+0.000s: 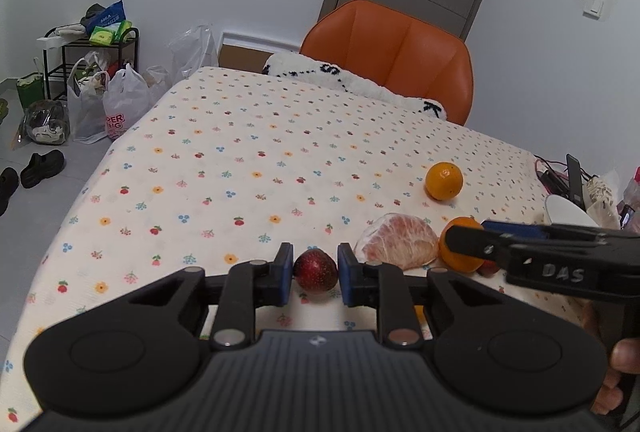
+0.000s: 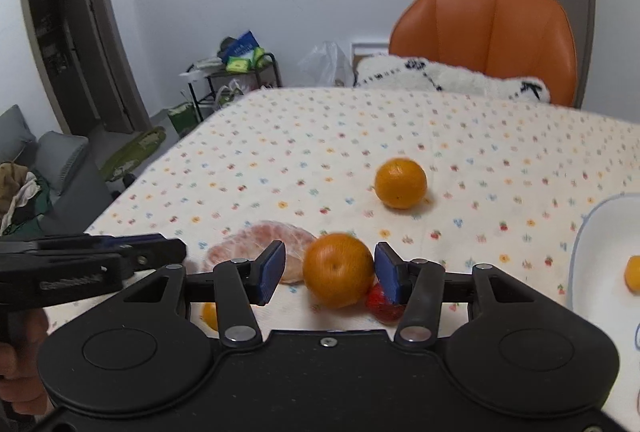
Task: Organize fruits
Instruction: 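Grasp a red plum with the left tool while the right grasps a large orange, then carry the red plum and large orange over the white plate with both tools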
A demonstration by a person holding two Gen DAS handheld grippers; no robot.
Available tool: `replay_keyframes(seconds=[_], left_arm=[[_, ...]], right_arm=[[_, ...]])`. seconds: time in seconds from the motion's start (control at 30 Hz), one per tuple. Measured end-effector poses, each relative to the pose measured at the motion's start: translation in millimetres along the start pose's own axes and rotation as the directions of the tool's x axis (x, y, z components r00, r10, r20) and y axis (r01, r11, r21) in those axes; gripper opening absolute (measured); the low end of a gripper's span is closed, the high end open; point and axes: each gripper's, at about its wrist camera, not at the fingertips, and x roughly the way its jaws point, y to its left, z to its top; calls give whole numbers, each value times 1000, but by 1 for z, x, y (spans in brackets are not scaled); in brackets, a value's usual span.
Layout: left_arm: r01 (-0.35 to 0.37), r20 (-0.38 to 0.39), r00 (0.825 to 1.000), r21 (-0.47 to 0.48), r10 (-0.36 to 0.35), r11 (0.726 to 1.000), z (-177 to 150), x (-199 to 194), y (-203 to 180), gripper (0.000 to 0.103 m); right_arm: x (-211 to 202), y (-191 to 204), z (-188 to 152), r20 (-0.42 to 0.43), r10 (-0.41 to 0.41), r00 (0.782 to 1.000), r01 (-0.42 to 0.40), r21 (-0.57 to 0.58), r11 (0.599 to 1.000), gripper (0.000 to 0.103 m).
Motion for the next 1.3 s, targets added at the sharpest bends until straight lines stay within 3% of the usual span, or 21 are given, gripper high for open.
replay_keyframes(seconds=[0.13, 0.57, 1.3], left_arm=[[-1, 4, 1000, 2, 1, 1000, 0, -4, -2, 22], [13, 26, 1000, 38, -14, 999, 4, -15, -24, 22], [85, 50, 994, 130, -92, 988, -2, -26, -97, 22]], right_arm=[[4, -5, -3, -8, -5, 1000, 5, 19, 1000, 39], [-32, -11, -3, 50, 41, 998, -43, 38, 998, 38], [-97, -64, -21, 133, -41, 990, 25, 116, 993, 38]])
